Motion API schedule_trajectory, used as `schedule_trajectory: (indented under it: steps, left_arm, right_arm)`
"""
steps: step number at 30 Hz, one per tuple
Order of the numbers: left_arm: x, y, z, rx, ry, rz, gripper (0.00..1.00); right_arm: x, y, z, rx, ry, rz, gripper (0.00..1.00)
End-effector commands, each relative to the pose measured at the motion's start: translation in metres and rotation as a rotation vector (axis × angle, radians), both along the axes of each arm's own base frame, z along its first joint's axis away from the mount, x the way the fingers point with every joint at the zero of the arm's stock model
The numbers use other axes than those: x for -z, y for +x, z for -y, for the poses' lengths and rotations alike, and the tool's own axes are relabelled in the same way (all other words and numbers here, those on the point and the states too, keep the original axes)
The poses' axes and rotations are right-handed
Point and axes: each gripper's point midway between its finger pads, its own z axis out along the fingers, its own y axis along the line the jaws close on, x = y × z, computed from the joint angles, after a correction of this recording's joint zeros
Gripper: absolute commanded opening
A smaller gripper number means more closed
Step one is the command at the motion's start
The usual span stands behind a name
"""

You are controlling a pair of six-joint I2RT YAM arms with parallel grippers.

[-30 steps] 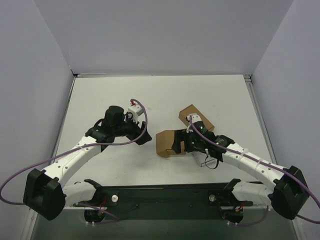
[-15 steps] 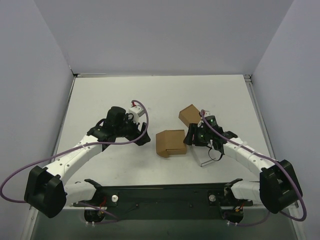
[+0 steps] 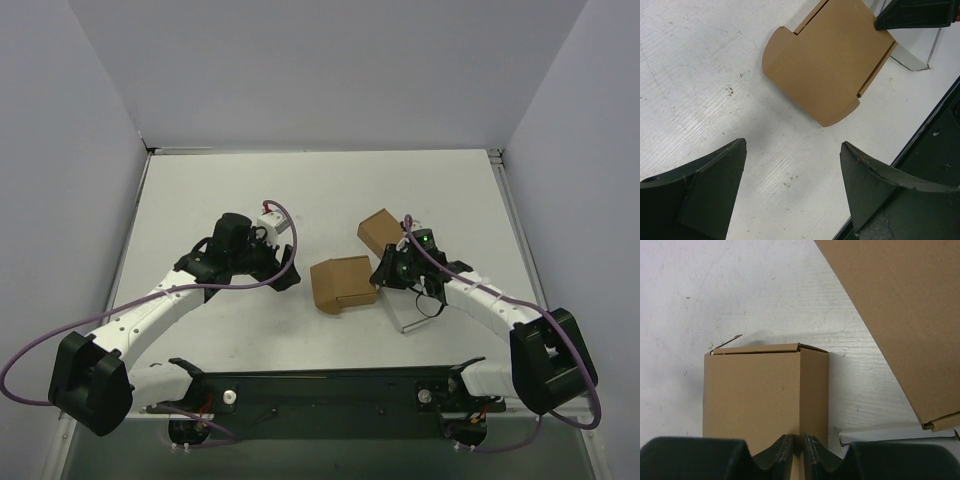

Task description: Fold the paper box

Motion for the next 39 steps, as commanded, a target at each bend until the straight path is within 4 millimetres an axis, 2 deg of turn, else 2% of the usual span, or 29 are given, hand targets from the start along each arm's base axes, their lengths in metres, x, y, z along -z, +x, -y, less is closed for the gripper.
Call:
schedule_trajectory:
  steps: [1,11,18,26,31,34,37,39]
  left_arm:
    - [-0.015,0.008,0.004,0.01,-0.014,0.05,0.85]
    - [-0.014,0.008,0.003,0.009,-0.01,0.048,0.85]
    - [-0.012,0.009,0.004,0.009,-0.01,0.047,0.85]
    - [-0.01,0.009,0.004,0.012,-0.008,0.039,0.85]
    - [0.0,0.01,0.008,0.005,-0.013,0.003,0.85]
    - [0.011,0.011,0.008,-0.006,0.009,-0.044,0.85]
    - [0.011,0.016,0.008,-0.029,-0.017,-0.061,0.85]
    - [0.009,0.02,0.012,-0.032,-0.059,-0.066,0.85]
  right_arm:
    - [0.027,-0.009,0.019,0.058,-0.043,-0.081,0.14]
    - [0.044,-0.009,0.042,0.118,-0.046,-0.134,0.13]
    - [0.051,-0.01,0.05,0.132,-0.058,-0.153,0.12]
    - [0.048,-0.005,0.046,0.106,-0.045,-0.14,0.15]
    - [0.042,0.002,0.045,0.103,-0.049,-0.127,0.17]
    - [0.036,0.001,0.043,0.091,-0.049,-0.115,0.21]
    - [0.023,-0.001,0.034,0.068,-0.034,-0.076,0.35]
    - [0.013,-0.001,0.03,0.062,-0.025,-0.048,0.39]
